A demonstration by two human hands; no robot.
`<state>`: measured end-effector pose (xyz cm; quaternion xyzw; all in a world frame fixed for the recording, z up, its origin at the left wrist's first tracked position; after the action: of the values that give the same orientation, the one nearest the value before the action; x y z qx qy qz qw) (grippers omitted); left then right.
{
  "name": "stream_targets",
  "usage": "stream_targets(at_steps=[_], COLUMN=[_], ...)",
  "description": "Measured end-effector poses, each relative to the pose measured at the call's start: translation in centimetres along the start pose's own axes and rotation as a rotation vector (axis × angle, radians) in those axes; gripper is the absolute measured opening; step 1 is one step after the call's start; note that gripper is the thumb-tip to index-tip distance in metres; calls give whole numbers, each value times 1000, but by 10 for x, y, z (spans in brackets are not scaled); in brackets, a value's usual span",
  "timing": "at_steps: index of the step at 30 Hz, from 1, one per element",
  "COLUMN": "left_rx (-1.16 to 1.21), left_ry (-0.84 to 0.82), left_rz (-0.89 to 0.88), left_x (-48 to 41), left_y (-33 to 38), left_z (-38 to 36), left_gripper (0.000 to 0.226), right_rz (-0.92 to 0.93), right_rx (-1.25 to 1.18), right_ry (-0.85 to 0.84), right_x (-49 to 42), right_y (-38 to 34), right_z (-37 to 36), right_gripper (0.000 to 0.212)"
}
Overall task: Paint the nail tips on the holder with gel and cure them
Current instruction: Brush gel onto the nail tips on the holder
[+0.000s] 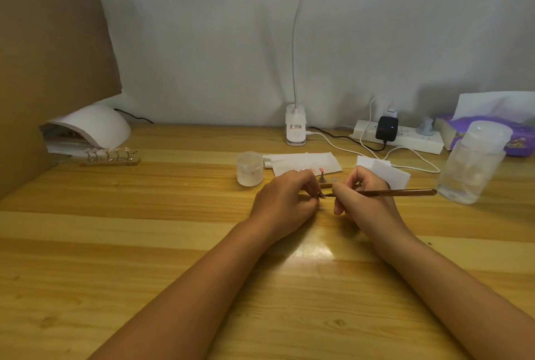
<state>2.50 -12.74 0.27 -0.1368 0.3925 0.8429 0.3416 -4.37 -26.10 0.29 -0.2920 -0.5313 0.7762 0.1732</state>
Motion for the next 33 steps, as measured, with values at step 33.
stream_targets(at_steps=[33], left_rx=[-23], left_ry=[-3], left_rz=[-3], left_x=[1], left_y=[1], left_z=[1], left_gripper=[11], right_rz=[23], right_rx=[-11], right_ry=[58], right_x=[-3], right_y=[1], right_z=[1], right_gripper=[11])
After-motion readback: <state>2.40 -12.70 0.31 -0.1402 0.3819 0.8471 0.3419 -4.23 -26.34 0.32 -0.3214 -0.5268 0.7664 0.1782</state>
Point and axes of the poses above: each hand's wrist, its own x-axis away from the middle knuckle, its own z-axis out of the back of the hand, y = z × x, the point moved 5 cm from there along -x, towards the middle knuckle, and after that the axes turned 10 degrees about y, right-handed, at the moved point
